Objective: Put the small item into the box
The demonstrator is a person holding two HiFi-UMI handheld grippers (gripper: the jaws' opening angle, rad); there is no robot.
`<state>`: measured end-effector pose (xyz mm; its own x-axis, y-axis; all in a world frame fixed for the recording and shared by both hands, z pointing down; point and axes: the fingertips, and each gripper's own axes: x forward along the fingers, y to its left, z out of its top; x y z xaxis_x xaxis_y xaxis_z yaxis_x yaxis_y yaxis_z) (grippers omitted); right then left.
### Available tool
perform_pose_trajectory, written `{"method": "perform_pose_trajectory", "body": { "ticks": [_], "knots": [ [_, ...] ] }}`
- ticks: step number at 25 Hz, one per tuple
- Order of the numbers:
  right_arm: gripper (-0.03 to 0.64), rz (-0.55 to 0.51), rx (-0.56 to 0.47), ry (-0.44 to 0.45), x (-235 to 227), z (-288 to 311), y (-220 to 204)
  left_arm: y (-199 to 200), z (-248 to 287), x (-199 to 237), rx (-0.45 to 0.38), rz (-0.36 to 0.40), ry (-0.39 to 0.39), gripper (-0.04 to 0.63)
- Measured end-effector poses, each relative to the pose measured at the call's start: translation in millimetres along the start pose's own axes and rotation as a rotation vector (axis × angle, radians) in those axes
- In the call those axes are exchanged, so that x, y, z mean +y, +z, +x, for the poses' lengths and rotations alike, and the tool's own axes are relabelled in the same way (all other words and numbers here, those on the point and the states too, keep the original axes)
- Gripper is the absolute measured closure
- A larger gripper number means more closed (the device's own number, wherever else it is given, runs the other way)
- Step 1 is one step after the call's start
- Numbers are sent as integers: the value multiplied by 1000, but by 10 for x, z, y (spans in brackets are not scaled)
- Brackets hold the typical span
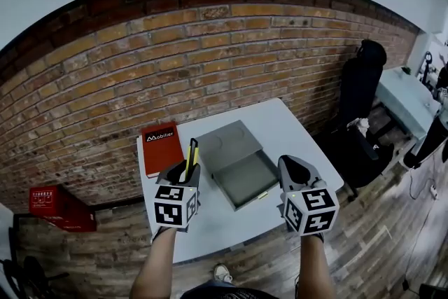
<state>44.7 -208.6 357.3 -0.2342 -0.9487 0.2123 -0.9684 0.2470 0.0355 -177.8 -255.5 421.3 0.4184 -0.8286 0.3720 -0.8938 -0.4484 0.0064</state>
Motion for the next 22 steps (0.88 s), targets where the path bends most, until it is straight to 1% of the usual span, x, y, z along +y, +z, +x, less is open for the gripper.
{"method": "perform_pose_trajectory", "body": {
  "ticks": [7, 13, 18, 22],
  "knots": [
    [595, -9, 9, -12, 8, 270, 49, 71, 227, 168, -6, -6, -17, 465],
    [595, -15, 7, 2, -37, 428, 48, 78, 374, 184, -3, -5, -13, 465],
    [595, -11, 7, 33, -170, 533, 19, 86, 454, 128, 3, -6, 16, 465],
    [595, -17, 1, 83, -319, 661, 20, 97, 533, 67, 8, -13, 66, 465]
  ]
}}
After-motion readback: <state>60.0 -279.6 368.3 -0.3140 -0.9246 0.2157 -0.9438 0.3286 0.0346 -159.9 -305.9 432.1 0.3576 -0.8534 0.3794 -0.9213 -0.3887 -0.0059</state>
